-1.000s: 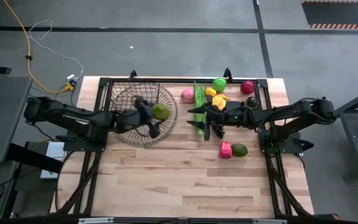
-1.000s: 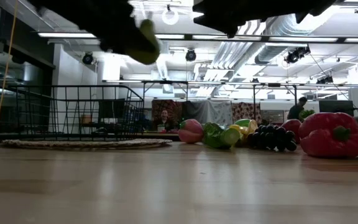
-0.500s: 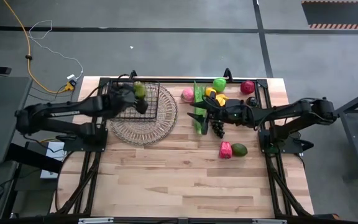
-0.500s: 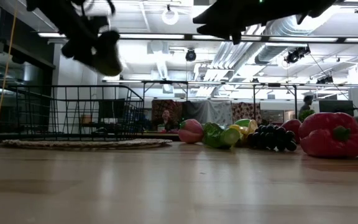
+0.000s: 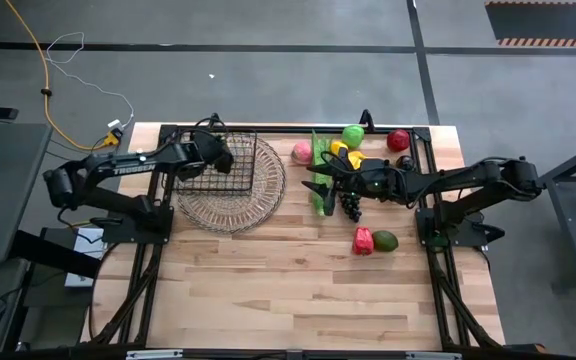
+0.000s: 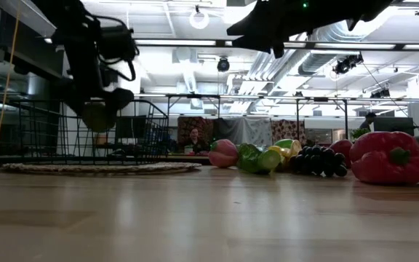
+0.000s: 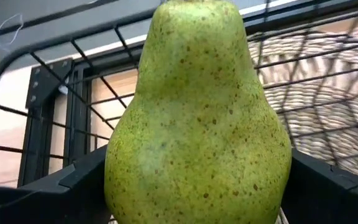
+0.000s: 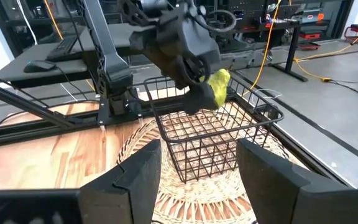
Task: Build produce basket
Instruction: Put the green pear into the black wire basket
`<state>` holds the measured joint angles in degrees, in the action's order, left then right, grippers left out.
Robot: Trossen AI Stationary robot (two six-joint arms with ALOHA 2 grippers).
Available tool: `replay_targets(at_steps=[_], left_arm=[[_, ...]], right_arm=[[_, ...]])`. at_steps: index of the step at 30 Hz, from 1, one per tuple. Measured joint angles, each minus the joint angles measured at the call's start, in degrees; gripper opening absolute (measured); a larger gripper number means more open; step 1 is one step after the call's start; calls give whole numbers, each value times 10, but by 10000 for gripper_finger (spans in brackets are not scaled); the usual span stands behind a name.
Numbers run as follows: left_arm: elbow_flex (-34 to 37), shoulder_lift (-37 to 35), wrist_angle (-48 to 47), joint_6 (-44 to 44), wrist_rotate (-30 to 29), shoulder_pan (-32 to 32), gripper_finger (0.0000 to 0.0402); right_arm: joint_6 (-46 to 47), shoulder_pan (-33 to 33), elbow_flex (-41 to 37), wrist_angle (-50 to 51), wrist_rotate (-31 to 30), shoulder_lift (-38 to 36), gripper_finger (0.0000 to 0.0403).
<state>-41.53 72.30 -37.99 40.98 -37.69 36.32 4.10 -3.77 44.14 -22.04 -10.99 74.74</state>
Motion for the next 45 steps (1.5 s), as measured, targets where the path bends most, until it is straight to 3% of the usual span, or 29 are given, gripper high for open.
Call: replay_targets(at_steps=[13, 26, 33, 38, 45], left_arm=[[52, 60, 90, 45, -36, 1, 340], [52, 60, 96, 70, -50, 0, 340], [76, 59, 105, 176, -69, 7, 340], [108, 60, 150, 152, -27, 22, 340], [109, 60, 211, 53, -34, 23, 340]], right_arm=[[6, 0, 0, 3, 0, 0, 200], [15, 0, 0, 3, 0, 0, 200], [21, 0, 0, 4, 0, 0, 200], [20, 0, 0, 5, 0, 0, 200], [20, 0, 0, 4, 0, 0, 200]])
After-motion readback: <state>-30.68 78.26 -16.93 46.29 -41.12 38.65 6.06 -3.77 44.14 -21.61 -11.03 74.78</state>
